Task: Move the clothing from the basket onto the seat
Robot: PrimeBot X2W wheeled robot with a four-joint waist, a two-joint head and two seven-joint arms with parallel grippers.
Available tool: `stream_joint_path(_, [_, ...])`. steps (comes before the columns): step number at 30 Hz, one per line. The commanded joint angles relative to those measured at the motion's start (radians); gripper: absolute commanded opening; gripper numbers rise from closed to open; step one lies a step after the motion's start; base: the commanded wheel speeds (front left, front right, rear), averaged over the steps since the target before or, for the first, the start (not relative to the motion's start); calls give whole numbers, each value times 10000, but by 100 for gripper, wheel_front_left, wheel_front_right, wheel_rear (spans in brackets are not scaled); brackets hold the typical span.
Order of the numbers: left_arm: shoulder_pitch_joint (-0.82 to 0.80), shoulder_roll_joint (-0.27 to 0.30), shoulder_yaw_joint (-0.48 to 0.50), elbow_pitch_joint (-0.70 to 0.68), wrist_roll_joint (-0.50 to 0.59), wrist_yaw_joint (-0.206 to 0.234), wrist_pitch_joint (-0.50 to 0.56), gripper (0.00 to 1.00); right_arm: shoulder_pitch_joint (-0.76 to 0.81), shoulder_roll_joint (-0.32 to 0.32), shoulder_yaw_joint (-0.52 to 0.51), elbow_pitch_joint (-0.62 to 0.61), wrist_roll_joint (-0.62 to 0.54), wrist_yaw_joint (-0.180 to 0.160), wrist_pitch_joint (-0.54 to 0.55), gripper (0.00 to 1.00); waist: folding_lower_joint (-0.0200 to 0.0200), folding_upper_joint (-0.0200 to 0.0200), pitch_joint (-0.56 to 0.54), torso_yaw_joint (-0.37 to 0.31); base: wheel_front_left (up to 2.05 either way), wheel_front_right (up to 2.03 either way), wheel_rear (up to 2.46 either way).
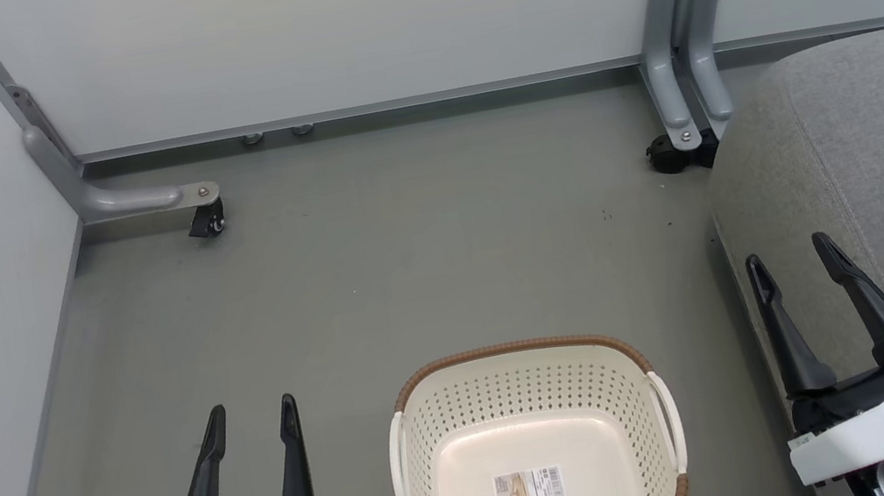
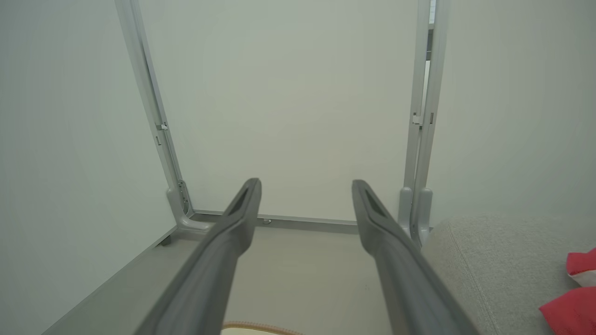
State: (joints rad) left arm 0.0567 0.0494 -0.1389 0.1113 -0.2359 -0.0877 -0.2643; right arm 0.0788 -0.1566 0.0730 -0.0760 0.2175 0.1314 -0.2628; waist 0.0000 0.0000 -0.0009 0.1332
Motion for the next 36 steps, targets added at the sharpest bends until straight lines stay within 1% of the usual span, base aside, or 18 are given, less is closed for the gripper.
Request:
stream_joint_path(1, [164, 24, -28, 72, 9, 9, 4, 100, 90, 70, -100, 57, -77, -14, -29, 100, 0, 0, 5, -151, 0, 0, 0])
stream_joint_path(7, [47, 24, -45, 131, 77, 78, 4, 100, -36, 171, -205, 110, -21, -14, -29, 100, 0, 0, 39, -459, 0, 0, 0])
stream_joint_path(17, [-8, 24, -76, 336, 207, 233, 4, 100, 74, 295, -275, 116, -101, -14, -29, 100, 0, 0, 46, -674, 0, 0, 0])
stream_joint_path(32, [-83, 24, 36, 815, -324, 217, 4, 100, -44, 220, -278, 214, -134, -14, -29, 100, 0, 0, 51, -830, 0, 0, 0])
stream_joint_path(33, [-8, 0, 29, 826, -262, 185, 0, 0, -13, 253, -269, 202, -50, 0, 0, 0, 0, 0, 51, -832, 0, 0, 0])
stream_joint_path(36, [68, -6, 21, 1083, -252, 186, 2, 0, 43, 315, -237, 466, -51, 2, 10, 0, 0, 0, 51, -837, 0, 0, 0])
